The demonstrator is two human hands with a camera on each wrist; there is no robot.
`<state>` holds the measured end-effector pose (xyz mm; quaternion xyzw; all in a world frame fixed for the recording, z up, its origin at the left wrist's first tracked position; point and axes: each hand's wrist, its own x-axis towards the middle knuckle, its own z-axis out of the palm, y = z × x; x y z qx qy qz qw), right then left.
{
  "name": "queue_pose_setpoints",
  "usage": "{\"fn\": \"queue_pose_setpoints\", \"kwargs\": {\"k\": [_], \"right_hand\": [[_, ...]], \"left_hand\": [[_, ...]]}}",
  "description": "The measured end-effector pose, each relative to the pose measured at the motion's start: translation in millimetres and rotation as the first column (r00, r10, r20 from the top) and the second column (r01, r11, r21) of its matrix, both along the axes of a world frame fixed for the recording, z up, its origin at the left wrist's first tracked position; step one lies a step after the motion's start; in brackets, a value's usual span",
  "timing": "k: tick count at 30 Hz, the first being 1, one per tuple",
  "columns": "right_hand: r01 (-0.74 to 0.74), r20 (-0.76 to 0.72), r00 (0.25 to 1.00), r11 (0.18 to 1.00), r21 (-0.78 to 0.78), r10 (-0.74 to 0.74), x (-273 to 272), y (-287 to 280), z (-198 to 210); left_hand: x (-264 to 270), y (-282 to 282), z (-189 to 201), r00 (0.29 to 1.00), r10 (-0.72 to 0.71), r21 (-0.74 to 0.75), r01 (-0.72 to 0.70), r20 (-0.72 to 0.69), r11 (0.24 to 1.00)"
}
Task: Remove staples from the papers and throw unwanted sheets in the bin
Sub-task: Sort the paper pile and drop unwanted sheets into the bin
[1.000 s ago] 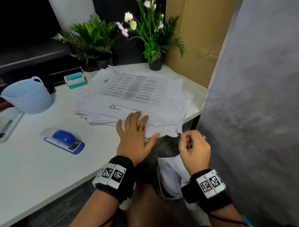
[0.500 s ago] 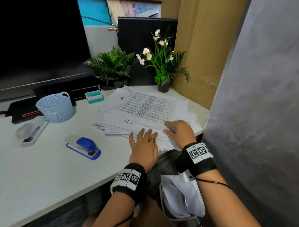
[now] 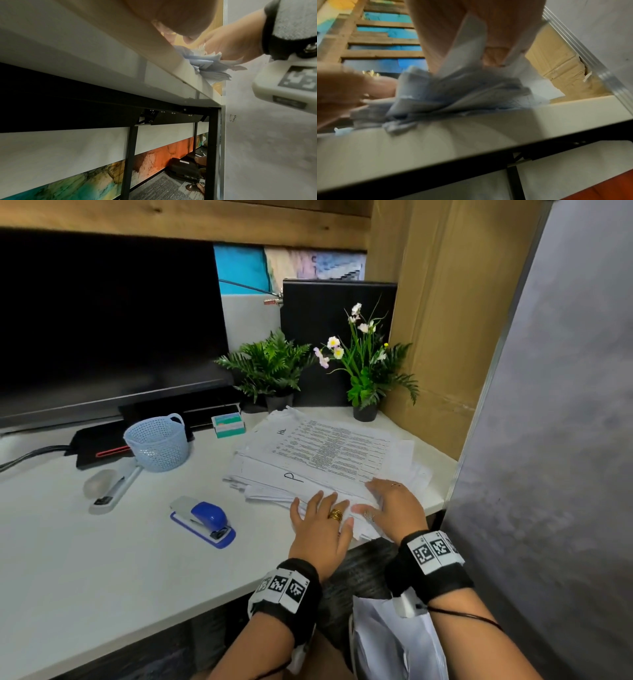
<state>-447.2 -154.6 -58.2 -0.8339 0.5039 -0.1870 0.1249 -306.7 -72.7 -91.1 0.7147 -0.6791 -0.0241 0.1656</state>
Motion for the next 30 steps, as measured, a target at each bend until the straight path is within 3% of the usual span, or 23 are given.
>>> {"fn": "queue_pose_setpoints", "kwargs": {"k": [2, 11, 14, 17, 19, 21, 22, 24, 26, 28, 30], "right_hand": [[0.010, -0.005, 1.000, 1.000, 0.015, -0.010, 1, -3, -2], [0.163, -0.024, 0.985, 0.966, -0.202, -0.172, 3, 4, 10], [0.184, -0.001, 0.982, 0.965, -0.189, -0.187, 0, 7, 14], [0.217, 0.186, 0.965, 0.962, -0.166, -0.185, -3, 9, 14], [0.224, 0.422, 0.892, 0.969, -0.100, -0.163, -4, 9, 17], [0.156, 0.602, 0.791, 0.987, -0.036, -0.104, -3, 17, 23], [0.109, 0.643, 0.763, 0.994, -0.027, -0.066, -1, 24, 27], [0.006, 0.648, 0.761, 0.999, -0.041, 0.022, 6, 44, 30], [-0.118, 0.629, 0.767, 0.991, -0.056, 0.127, 16, 64, 25], [-0.240, 0.611, 0.761, 0.970, -0.046, 0.217, 29, 81, 18], [-0.351, 0.590, 0.754, 0.936, -0.009, 0.289, 42, 93, 10]], "left_hand": [[0, 0, 0, 1.000, -0.001, 0.000, 0.001, 0.010, 1.000], [1, -2, -1, 0.999, 0.007, -0.008, -0.007, -0.041, 1.000], [1, -2, -1, 0.999, 0.006, -0.021, -0.007, -0.046, 1.000], [2, -1, -1, 0.995, 0.001, -0.011, -0.002, -0.098, 1.000], [2, 0, 2, 0.976, 0.009, -0.039, -0.018, -0.217, 0.999], [1, 4, 13, 0.891, 0.056, -0.093, -0.109, -0.450, 0.990], [2, 5, 18, 0.809, 0.079, -0.117, -0.180, -0.583, 0.977], [8, 10, 29, 0.581, 0.039, -0.152, -0.277, -0.813, 0.949], [19, 19, 41, 0.377, -0.100, -0.225, -0.305, -0.921, 0.925], [36, 29, 53, 0.306, -0.164, -0.262, -0.315, -0.938, 0.912], [55, 39, 57, 0.365, -0.098, -0.236, -0.354, -0.926, 0.905]]}}
